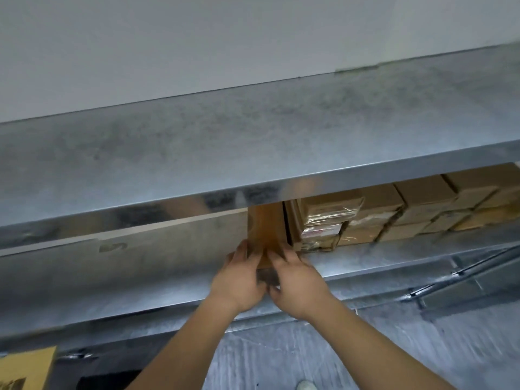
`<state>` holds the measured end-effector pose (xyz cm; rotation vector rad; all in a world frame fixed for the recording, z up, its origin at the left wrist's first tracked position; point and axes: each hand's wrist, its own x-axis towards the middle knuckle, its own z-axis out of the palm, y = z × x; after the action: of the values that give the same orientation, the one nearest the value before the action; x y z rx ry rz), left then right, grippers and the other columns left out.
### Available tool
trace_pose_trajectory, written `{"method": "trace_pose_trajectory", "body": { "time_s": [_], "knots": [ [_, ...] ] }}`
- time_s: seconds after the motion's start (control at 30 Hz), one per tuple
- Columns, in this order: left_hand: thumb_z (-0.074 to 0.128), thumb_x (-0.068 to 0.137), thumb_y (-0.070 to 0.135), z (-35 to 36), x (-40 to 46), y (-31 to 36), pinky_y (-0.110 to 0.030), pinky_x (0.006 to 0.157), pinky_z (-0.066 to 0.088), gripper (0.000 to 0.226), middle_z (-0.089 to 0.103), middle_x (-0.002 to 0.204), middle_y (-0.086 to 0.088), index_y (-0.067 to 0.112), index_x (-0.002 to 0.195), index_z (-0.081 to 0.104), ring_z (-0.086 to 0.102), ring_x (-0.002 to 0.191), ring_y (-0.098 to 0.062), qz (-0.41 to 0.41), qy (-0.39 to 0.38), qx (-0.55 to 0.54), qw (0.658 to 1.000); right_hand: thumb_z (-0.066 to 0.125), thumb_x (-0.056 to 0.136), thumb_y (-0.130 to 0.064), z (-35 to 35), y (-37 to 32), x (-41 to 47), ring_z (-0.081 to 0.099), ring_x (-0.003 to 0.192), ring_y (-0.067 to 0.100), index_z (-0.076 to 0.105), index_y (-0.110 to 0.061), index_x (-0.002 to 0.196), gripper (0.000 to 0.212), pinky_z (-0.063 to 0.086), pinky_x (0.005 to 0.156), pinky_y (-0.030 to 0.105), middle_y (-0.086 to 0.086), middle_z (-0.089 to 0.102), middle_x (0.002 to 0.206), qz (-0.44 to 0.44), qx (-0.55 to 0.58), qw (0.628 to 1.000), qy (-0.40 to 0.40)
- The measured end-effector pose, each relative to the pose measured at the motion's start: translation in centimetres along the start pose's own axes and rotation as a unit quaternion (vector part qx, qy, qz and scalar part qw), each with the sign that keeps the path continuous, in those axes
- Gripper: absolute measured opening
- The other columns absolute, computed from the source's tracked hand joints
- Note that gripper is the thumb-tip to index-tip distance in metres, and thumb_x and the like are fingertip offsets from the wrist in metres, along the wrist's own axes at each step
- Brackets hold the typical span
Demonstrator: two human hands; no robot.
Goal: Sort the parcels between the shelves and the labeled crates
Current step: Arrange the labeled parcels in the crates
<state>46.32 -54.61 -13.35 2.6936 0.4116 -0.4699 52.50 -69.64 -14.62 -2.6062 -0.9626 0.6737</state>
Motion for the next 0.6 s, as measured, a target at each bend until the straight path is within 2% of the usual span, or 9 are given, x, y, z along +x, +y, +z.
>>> {"method": "trace_pose_trajectory", "body": {
  "time_s": [0.1, 0.2, 0.27, 0.33, 0.37, 0.43, 0.5, 0.57, 0.6],
  "knots": [
    [0.061, 0.084, 0.027, 0.8, -0.4, 0.1, -0.038, 0.095, 0.049, 0.069, 0.032, 0.152, -0.008, 0.033, 0.148, 0.038, 0.051, 0.124, -0.035, -0.009, 0.052, -0.058, 0.997, 0.058, 0.090, -0.042, 0.3, 0.3, 0.0, 0.038, 0.138, 0.033, 0.037, -0.028, 0.153, 0.068, 0.036, 0.115, 0.038, 0.004, 0.026, 0.159, -0.029, 0.015, 0.999, 0.023],
    [0.048, 0.082, 0.041, 2.5, -2.8, -0.1, -0.040, 0.083, 0.052, 0.032, 0.046, 0.112, -0.001, 0.034, 0.113, 0.053, 0.061, 0.092, -0.030, -0.030, 0.095, -0.120, 0.988, 0.049, 0.091, -0.044, 0.5, 0.2, -1.0, 0.052, 0.113, 0.031, 0.059, -0.025, 0.124, 0.040, 0.045, 0.103, 0.041, 0.001, 0.045, 0.130, -0.068, 0.043, 0.996, 0.034],
    [0.040, 0.087, 0.053, 3.7, -4.0, -0.7, -0.040, 0.076, 0.049, 0.027, 0.046, 0.093, 0.004, 0.030, 0.094, 0.051, 0.058, 0.082, -0.026, -0.055, 0.140, -0.123, 0.981, 0.052, 0.096, -0.047, 0.0, 0.2, -1.3, 0.057, 0.105, 0.027, 0.057, -0.025, 0.114, 0.029, 0.048, 0.093, 0.040, -0.001, 0.045, 0.119, -0.066, 0.076, 0.994, 0.041],
    [0.056, 0.090, 0.052, 3.7, -4.5, -1.1, -0.035, 0.071, 0.045, 0.027, 0.049, 0.094, 0.004, 0.029, 0.100, 0.046, 0.058, 0.087, -0.023, -0.084, 0.169, -0.136, 0.973, 0.062, 0.094, -0.047, -0.5, 0.4, -0.9, 0.059, 0.109, 0.029, 0.047, -0.029, 0.128, 0.041, 0.050, 0.090, 0.039, -0.001, 0.043, 0.128, -0.045, 0.114, 0.991, 0.046],
    [0.067, 0.088, 0.047, 3.5, -4.4, -1.2, -0.031, 0.070, 0.045, 0.038, 0.050, 0.101, 0.004, 0.029, 0.113, 0.044, 0.059, 0.090, -0.020, -0.109, 0.165, -0.179, 0.964, 0.066, 0.092, -0.047, -0.9, 0.4, -0.5, 0.059, 0.115, 0.031, 0.038, -0.031, 0.141, 0.059, 0.049, 0.092, 0.038, 0.002, 0.040, 0.138, -0.034, 0.119, 0.991, 0.041],
    [0.086, 0.076, 0.032, 2.7, -3.8, -1.5, -0.018, 0.068, 0.050, 0.091, 0.049, 0.112, 0.011, 0.031, 0.143, 0.026, 0.062, 0.093, -0.011, -0.146, 0.125, -0.334, 0.923, 0.076, 0.085, -0.043, -1.5, 0.5, 0.7, 0.057, 0.124, 0.034, 0.009, -0.034, 0.159, 0.101, 0.048, 0.094, 0.035, 0.008, 0.031, 0.153, -0.024, 0.126, 0.992, 0.007],
    [0.096, 0.054, 0.029, 2.4, -3.0, -2.5, -0.028, 0.078, 0.059, 0.142, 0.050, 0.120, 0.017, 0.042, 0.153, -0.005, 0.068, 0.097, -0.014, -0.146, 0.079, -0.410, 0.897, 0.086, 0.076, -0.034, -2.1, 0.3, 2.0, 0.060, 0.120, 0.031, -0.014, -0.041, 0.159, 0.130, 0.047, 0.088, 0.028, 0.009, 0.033, 0.155, -0.027, 0.148, 0.987, -0.053],
    [0.095, 0.045, 0.025, 2.5, -2.8, -3.3, -0.041, 0.085, 0.060, 0.159, 0.054, 0.123, 0.017, 0.047, 0.151, -0.021, 0.071, 0.097, -0.016, -0.136, 0.058, -0.406, 0.902, 0.090, 0.069, -0.027, -2.2, 0.2, 3.1, 0.063, 0.107, 0.024, -0.025, -0.047, 0.154, 0.145, 0.050, 0.082, 0.027, 0.006, 0.045, 0.150, -0.038, 0.155, 0.982, -0.097],
    [0.097, 0.047, 0.017, 2.6, -2.8, -3.5, -0.040, 0.083, 0.061, 0.162, 0.055, 0.124, 0.016, 0.048, 0.150, -0.024, 0.071, 0.096, -0.015, -0.135, 0.055, -0.407, 0.902, 0.092, 0.066, -0.026, -2.2, 0.1, 3.4, 0.063, 0.107, 0.022, -0.028, -0.049, 0.152, 0.149, 0.053, 0.083, 0.029, 0.005, 0.047, 0.149, -0.041, 0.160, 0.981, -0.105]
  ]
}}
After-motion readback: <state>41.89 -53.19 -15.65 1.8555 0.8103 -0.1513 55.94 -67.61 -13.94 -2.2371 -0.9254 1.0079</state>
